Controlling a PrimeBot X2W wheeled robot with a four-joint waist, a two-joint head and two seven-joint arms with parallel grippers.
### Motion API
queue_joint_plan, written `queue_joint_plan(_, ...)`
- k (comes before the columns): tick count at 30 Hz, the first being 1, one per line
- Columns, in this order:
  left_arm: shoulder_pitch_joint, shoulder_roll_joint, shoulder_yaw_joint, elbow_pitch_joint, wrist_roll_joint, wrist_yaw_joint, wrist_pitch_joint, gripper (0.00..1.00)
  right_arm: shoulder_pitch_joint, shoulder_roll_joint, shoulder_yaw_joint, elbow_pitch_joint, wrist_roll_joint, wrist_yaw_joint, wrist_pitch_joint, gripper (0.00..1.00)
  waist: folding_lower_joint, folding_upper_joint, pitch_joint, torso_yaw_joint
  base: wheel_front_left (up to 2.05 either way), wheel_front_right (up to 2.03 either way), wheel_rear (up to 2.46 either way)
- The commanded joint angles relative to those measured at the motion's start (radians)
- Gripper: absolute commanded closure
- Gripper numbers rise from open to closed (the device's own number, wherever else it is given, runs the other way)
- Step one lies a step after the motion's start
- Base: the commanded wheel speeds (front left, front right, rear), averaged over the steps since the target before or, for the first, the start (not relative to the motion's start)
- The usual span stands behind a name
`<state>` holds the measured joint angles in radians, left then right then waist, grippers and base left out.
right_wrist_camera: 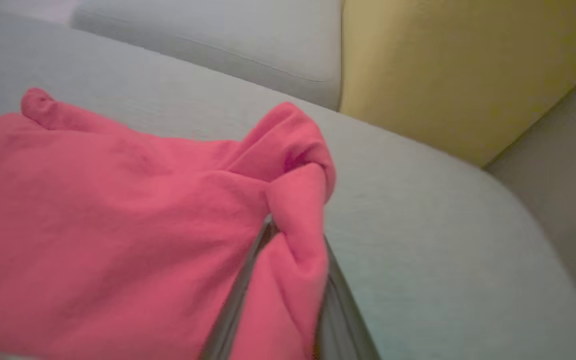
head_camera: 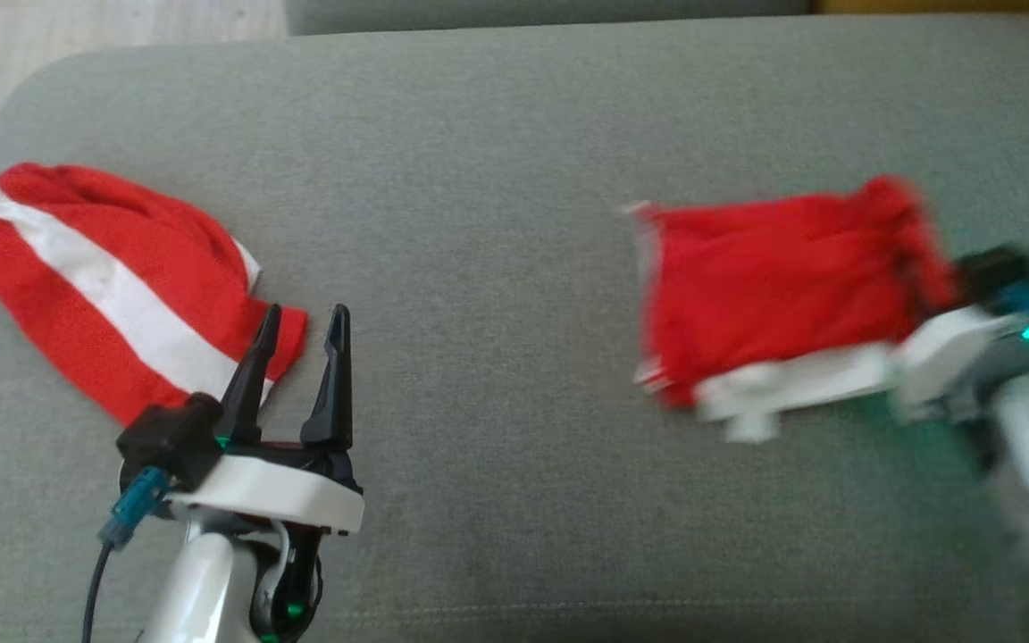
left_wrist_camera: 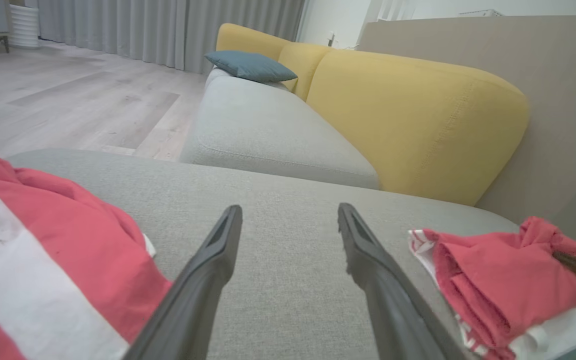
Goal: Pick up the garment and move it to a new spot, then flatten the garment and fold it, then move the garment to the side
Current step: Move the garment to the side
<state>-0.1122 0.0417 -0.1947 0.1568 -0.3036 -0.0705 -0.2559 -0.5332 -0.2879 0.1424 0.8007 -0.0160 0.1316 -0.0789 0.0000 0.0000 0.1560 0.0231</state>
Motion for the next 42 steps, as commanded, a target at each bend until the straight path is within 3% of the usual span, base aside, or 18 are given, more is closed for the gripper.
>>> queue_joint_plan(1,-0.046,0.009,0.027,-0.040,-0.004,-0.001,-0.006,0.00,-0.034,-0.040,0.004,-0.033,-0.024,-0.001,0.005,1.00,0.0000,0.0000,0.013,-0.008,0.00,0.00,0.00)
queue_joint_plan(5,-0.059,0.009,0.020,-0.052,-0.008,-0.002,-0.006,0.00,-0.060,-0.143,-0.058,-0.052,-0.085,-0.001,0.045,1.00,0.0000,0.0000,0.043,-0.008,0.00,0.00,0.00)
queue_joint_plan(10,-0.069,0.009,0.023,-0.060,-0.010,-0.008,-0.006,0.00,-0.073,-0.180,-0.167,-0.111,-0.158,-0.001,0.076,1.00,0.0000,0.0000,0.078,0.003,0.00,0.00,0.00)
queue_joint_plan(17,-0.080,0.009,0.038,-0.062,-0.003,-0.018,-0.006,0.00,-0.058,-0.162,-0.294,-0.214,-0.275,-0.001,0.108,1.00,0.0000,0.0000,0.105,0.008,0.00,0.00,0.00)
queue_joint_plan(27,-0.090,0.009,0.040,-0.061,0.003,-0.025,-0.006,0.00,-0.027,-0.113,-0.322,-0.299,-0.282,-0.001,0.114,1.00,0.0000,0.0000,0.121,0.000,0.00,0.00,0.00)
queue_joint_plan(29,-0.090,0.009,0.040,-0.059,0.004,-0.026,-0.006,0.00,-0.023,-0.099,-0.328,-0.309,-0.266,-0.001,0.110,0.25,0.0000,0.0000,0.119,-0.002,0.00,0.00,0.00)
queue_joint_plan(30,-0.090,0.009,0.041,-0.058,0.004,-0.026,-0.006,0.00,-0.021,-0.093,-0.331,-0.313,-0.257,-0.001,0.109,0.00,0.0000,0.0000,0.116,-0.003,0.00,0.00,0.00)
queue_joint_plan(42,-0.067,0.009,0.032,-0.043,-0.013,-0.011,-0.006,0.00,0.009,-0.006,-0.280,-0.371,-0.196,-0.001,0.068,0.00,0.0000,0.0000,0.013,-0.001,0.00,0.00,0.00)
